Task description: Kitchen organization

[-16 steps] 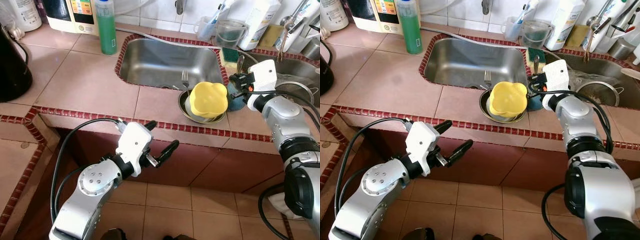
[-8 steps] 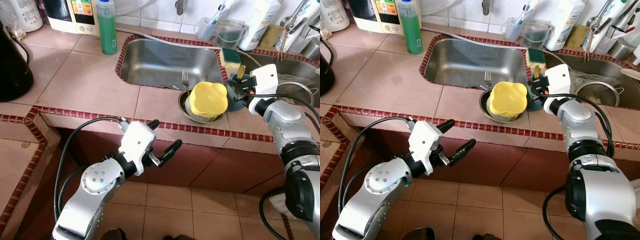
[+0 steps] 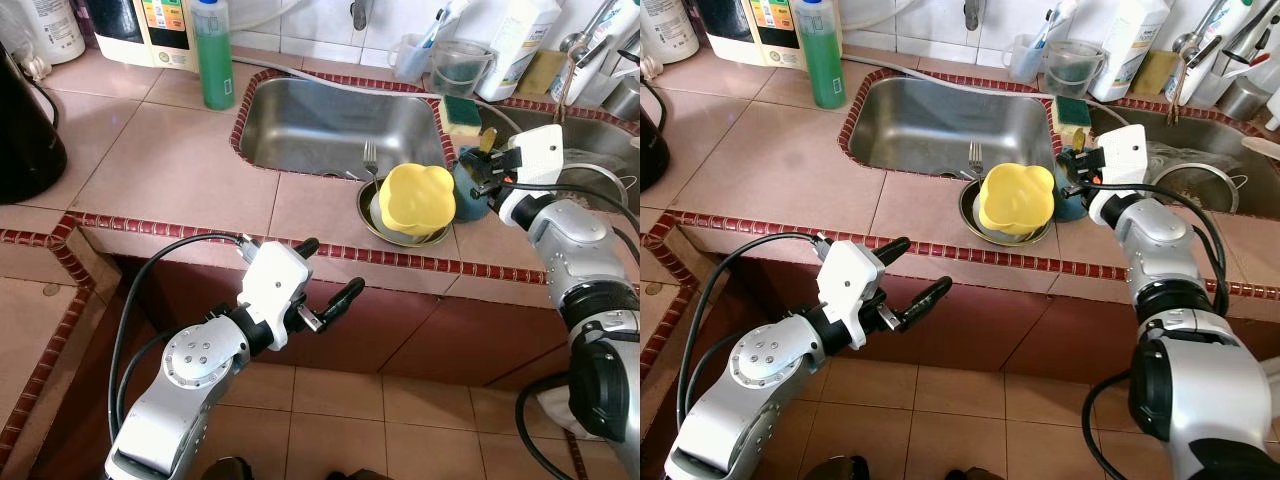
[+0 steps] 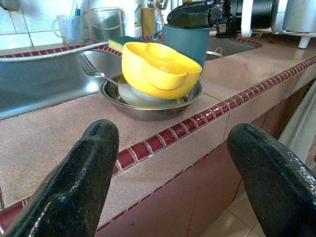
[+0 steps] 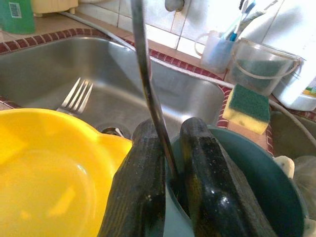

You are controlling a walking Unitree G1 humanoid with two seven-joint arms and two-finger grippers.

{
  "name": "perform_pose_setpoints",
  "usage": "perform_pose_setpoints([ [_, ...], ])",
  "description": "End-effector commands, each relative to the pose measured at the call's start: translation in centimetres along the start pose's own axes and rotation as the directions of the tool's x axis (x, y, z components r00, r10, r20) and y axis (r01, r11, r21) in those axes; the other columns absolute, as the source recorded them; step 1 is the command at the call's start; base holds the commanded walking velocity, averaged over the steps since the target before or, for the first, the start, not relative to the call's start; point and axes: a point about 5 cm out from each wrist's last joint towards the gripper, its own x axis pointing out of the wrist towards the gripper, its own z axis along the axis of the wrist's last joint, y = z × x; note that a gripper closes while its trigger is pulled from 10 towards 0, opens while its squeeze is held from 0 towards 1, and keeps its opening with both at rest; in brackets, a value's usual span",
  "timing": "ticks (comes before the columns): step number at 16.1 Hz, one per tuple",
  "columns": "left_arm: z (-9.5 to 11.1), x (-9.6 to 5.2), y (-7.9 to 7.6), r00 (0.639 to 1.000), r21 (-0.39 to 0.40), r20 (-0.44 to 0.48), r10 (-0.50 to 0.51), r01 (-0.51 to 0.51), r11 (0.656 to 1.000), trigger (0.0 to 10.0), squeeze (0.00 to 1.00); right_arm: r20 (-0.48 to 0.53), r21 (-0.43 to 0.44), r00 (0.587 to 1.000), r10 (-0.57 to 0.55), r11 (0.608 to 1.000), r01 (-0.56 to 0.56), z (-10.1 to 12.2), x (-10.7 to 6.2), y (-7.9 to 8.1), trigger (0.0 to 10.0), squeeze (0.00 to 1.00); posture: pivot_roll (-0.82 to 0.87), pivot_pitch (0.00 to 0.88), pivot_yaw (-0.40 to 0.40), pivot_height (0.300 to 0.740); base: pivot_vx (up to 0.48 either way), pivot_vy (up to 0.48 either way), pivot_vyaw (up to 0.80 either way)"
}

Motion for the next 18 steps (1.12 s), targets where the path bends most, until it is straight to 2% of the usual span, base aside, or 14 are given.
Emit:
perform_pose_setpoints([
  [1, -0.2, 0.1, -0.3, 1.000, -0.003, -0.003, -0.014, 0.014, 1.000, 10.0, 0.00, 0.036, 0.002, 0.999, -0.009, 1.000, 0.009, 0.9, 0.0, -0.5, 9.3, 0.00, 0.01, 0.141, -0.126, 0.732, 0.000, 0.000, 0.00],
  [2, -0.2, 0.1, -0.3, 1.000, -0.003, -0.003, -0.013, 0.013, 1.000, 10.0, 0.00, 0.038, 0.004, 0.999, -0.009, 1.000, 0.008, 1.0, 0.1, -0.5, 4.6, 0.00, 0.01, 0.141, -0.125, 0.732, 0.000, 0.000, 0.00],
  [3, -0.2, 0.2, -0.3, 1.000, -0.003, -0.002, -0.011, 0.011, 1.000, 10.0, 0.00, 0.039, 0.001, 0.999, -0.014, 1.000, 0.014, 1.0, 0.0, -0.6, 0.4, 0.00, 0.01, 0.143, -0.126, 0.732, 0.000, 0.000, 0.00],
  [4, -0.1, 0.1, -0.2, 1.000, -0.003, -0.002, -0.009, 0.009, 1.000, 10.0, 0.00, 0.042, 0.006, 0.999, -0.015, 1.000, 0.015, 1.1, 0.1, -0.6, 0.0, 0.00, 0.01, 0.143, -0.126, 0.732, 0.000, 0.000, 0.00],
  [8, -0.1, 0.2, 0.1, 1.000, 0.007, 0.000, -0.004, 0.004, 1.000, 10.0, 0.00, 0.074, 0.047, 0.997, -0.020, 0.999, 0.017, 1.5, 0.1, -0.8, 0.0, 0.00, 0.01, 0.135, -0.117, 0.732, 0.000, 0.000, 0.00],
  [18, 0.5, 1.3, 1.2, 0.999, 0.035, 0.036, 0.002, -0.003, 0.999, 10.0, 0.00, 0.110, 0.065, 0.994, 0.011, 0.998, -0.018, 2.5, -0.2, -1.5, 0.0, 0.00, -0.01, 0.095, -0.099, 0.732, 0.000, 0.000, 0.00],
])
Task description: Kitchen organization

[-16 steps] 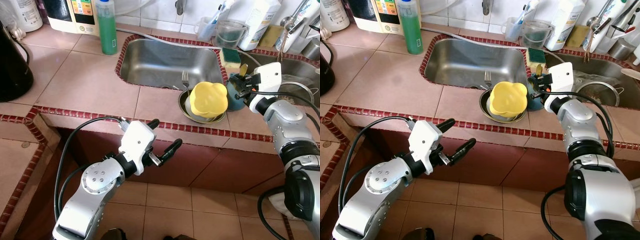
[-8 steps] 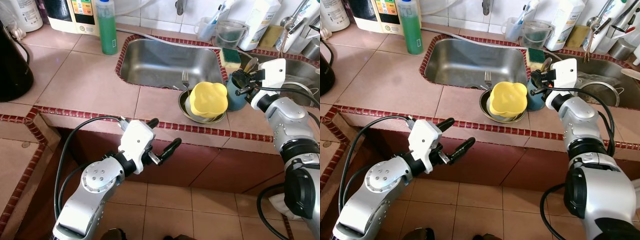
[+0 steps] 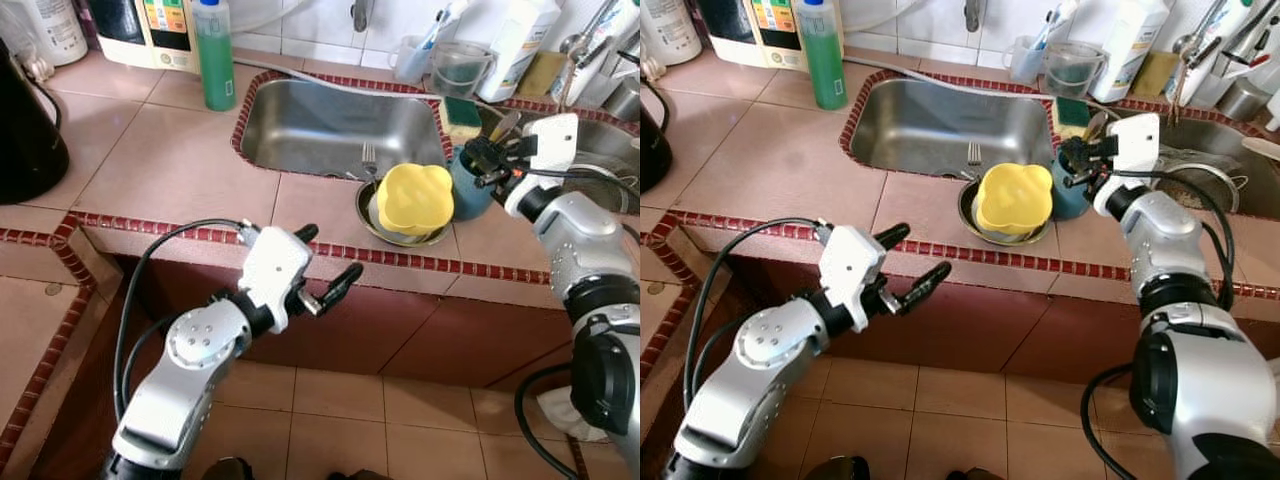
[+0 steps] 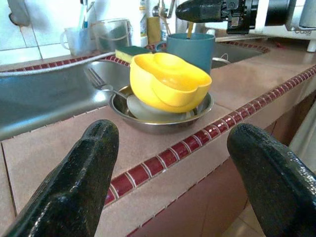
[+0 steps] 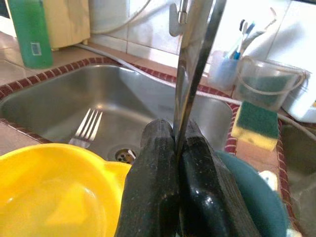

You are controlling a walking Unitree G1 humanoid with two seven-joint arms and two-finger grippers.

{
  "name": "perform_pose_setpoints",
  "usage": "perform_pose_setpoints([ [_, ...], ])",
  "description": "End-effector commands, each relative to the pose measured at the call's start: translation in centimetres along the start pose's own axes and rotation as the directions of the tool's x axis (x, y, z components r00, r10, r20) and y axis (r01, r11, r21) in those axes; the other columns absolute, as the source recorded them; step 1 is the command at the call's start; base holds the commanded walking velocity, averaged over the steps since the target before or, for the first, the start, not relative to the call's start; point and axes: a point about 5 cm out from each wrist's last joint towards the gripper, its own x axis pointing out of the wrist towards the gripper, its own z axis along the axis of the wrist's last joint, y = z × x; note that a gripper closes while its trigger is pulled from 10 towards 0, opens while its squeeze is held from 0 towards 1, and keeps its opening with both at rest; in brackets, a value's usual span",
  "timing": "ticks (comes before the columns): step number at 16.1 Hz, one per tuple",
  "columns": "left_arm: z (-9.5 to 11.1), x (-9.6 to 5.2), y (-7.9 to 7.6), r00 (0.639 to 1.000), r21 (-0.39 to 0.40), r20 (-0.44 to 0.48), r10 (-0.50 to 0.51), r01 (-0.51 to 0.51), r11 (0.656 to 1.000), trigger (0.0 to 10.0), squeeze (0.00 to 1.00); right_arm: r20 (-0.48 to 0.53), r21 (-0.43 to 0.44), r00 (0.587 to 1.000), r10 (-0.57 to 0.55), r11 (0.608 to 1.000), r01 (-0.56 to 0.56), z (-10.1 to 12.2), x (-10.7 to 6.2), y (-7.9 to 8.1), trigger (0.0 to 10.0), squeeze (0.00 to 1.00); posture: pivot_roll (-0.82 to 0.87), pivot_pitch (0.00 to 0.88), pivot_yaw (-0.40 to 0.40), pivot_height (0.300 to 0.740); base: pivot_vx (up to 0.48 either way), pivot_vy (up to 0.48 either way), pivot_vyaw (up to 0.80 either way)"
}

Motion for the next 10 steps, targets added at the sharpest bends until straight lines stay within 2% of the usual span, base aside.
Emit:
perform_pose_setpoints([
  [1, 0.2, 0.1, 0.1, 1.000, 0.007, 0.012, -0.006, 0.006, 1.000, 10.0, 0.00, 0.037, -0.014, 0.999, -0.013, 1.000, 0.014, 1.1, -0.3, -0.9, 0.0, 0.00, -0.01, 0.094, -0.099, 0.732, 0.000, 0.000, 0.00],
  [10, 0.4, 0.8, 0.9, 0.999, 0.023, 0.036, -0.012, 0.011, 1.000, 10.0, 0.00, 0.087, -0.043, 0.996, -0.002, 0.999, 0.006, 2.5, -0.8, -1.8, 0.0, 0.00, -0.02, 0.038, -0.079, 0.732, 0.000, 0.000, 0.00],
])
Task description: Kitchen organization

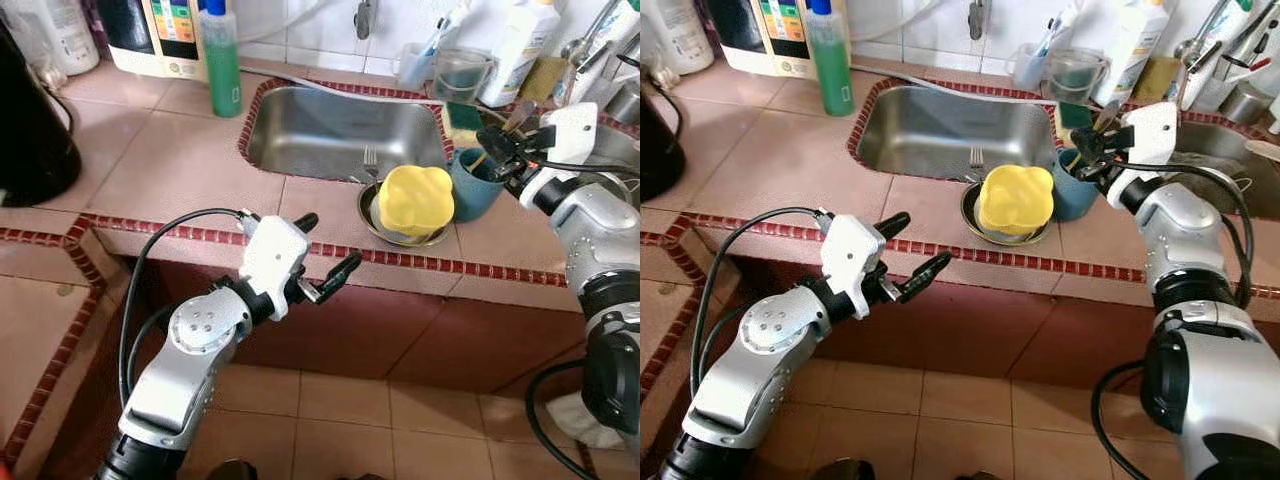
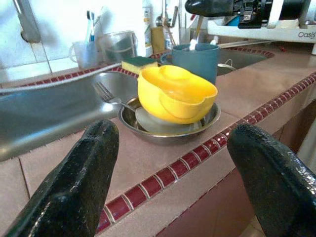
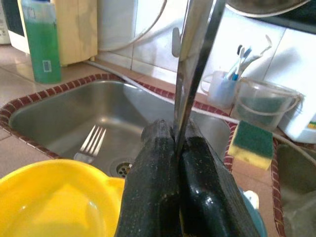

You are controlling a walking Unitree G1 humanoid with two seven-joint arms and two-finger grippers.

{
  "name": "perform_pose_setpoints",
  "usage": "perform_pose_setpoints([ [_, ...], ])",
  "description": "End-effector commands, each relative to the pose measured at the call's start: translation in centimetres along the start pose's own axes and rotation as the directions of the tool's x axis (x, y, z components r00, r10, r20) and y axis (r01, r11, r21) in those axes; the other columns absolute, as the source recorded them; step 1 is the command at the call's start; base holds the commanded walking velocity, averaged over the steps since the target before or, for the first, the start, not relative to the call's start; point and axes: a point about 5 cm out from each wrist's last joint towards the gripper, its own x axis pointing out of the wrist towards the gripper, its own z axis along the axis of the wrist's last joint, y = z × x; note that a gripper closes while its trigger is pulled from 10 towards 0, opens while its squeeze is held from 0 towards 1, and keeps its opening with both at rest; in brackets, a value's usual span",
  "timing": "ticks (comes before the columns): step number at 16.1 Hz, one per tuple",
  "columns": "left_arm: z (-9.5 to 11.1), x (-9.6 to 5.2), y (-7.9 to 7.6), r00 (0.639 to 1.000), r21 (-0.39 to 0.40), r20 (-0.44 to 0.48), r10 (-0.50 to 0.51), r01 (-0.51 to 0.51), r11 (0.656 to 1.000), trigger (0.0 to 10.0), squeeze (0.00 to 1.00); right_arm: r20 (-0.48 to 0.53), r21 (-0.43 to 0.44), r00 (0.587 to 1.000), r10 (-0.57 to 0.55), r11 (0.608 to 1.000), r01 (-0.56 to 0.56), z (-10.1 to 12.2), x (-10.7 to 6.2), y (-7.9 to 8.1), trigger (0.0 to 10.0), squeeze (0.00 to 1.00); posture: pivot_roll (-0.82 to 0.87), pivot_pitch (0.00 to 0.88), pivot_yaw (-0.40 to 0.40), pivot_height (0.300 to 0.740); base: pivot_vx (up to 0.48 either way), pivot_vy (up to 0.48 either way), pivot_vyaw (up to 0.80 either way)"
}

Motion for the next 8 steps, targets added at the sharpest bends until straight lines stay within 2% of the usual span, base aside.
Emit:
perform_pose_setpoints([
  [1, 0.2, 0.2, 0.0, 1.000, 0.005, 0.015, -0.008, 0.008, 1.000, 10.0, 0.00, 0.050, -0.021, 0.999, -0.021, 1.000, 0.022, 1.4, -0.4, -1.0, 0.0, 0.00, -0.02, 0.036, -0.079, 0.732, 0.000, 0.000, 0.00],
  [6, 0.4, 0.2, 0.8, 0.999, 0.005, 0.039, 0.024, -0.025, 1.000, 10.0, 0.00, 0.133, -0.041, 0.990, -0.038, 0.998, 0.044, 3.0, -0.8, -1.7, 0.2, 0.00, -0.01, 0.009, -0.079, 0.732, 0.000, 0.000, 0.00],
  [7, 0.5, 0.2, 1.1, 0.998, 0.008, 0.045, 0.039, -0.039, 0.999, 10.0, 0.00, 0.146, -0.044, 0.988, -0.042, 0.998, 0.049, 3.2, -0.7, -1.7, 0.8, 0.00, -0.01, 0.003, -0.081, 0.732, 0.000, 0.000, 0.00],
  [8, 0.6, 0.2, 1.4, 0.997, 0.005, 0.050, 0.052, -0.053, 0.999, 10.0, 0.00, 0.158, -0.038, 0.987, -0.043, 0.998, 0.050, 3.4, -0.7, -1.7, 3.0, 0.00, 0.00, 0.000, -0.084, 0.732, 0.000, 0.000, 0.00],
])
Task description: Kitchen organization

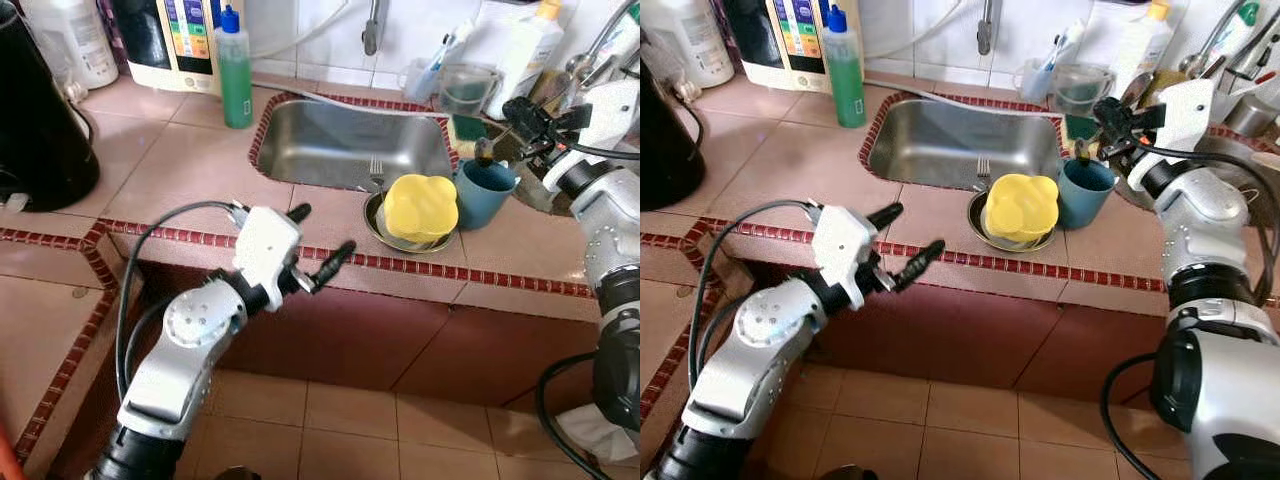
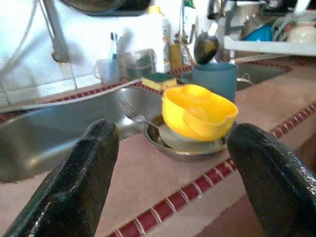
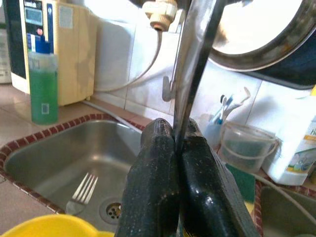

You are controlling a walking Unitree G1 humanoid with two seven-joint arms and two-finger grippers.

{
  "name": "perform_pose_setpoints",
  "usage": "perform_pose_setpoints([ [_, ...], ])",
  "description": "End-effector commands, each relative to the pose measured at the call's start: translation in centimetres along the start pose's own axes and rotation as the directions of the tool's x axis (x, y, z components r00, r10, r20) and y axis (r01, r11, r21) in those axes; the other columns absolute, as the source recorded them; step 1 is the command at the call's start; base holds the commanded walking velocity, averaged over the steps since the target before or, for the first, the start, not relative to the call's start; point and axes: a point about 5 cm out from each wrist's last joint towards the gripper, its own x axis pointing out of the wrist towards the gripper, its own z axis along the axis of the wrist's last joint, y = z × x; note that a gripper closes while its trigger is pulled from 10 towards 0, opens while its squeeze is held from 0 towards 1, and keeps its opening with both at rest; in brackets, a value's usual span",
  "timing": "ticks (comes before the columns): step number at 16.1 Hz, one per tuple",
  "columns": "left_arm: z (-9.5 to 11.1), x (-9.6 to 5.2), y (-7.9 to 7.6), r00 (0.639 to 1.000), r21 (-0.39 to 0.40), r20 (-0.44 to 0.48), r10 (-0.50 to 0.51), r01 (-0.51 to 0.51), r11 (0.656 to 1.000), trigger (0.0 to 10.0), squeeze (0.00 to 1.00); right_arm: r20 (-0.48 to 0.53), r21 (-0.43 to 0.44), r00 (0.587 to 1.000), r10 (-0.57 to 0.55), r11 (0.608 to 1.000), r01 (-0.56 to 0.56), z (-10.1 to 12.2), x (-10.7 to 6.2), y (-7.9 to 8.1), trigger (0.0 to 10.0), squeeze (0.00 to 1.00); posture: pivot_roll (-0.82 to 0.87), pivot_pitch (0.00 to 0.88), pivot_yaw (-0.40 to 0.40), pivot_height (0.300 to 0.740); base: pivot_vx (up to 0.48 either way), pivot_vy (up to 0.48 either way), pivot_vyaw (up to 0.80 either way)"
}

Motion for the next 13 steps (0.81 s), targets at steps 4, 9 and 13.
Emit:
perform_pose_setpoints([
  [4, 0.9, 0.0, 2.9, 0.982, 0.014, 0.052, 0.179, -0.180, 0.984, 10.0, 0.00, 0.174, 0.037, 0.984, -0.020, 0.999, 0.014, 2.7, 1.0, 0.5, 10.0, 0.00, 0.03, 0.000, -0.101, 0.732, 0.000, 0.000, 0.00],
  [9, 1.2, -1.1, 6.5, 0.910, -0.017, 0.074, 0.408, -0.408, 0.913, 10.0, 0.00, 0.356, 0.120, 0.927, -0.117, 0.990, 0.079, 3.6, 1.4, 3.3, 10.0, 0.00, 0.06, 0.000, -0.108, 0.732, 0.000, 0.000, 0.00],
  [13, 0.8, -1.6, 7.2, 0.908, 0.010, 0.058, 0.415, -0.416, 0.909, 10.0, 0.00, 0.308, 0.166, 0.922, -0.236, 0.967, 0.192, 1.4, 0.3, 4.5, 10.0, 0.00, 0.06, 0.000, -0.095, 0.732, 0.000, 0.000, 0.00],
])
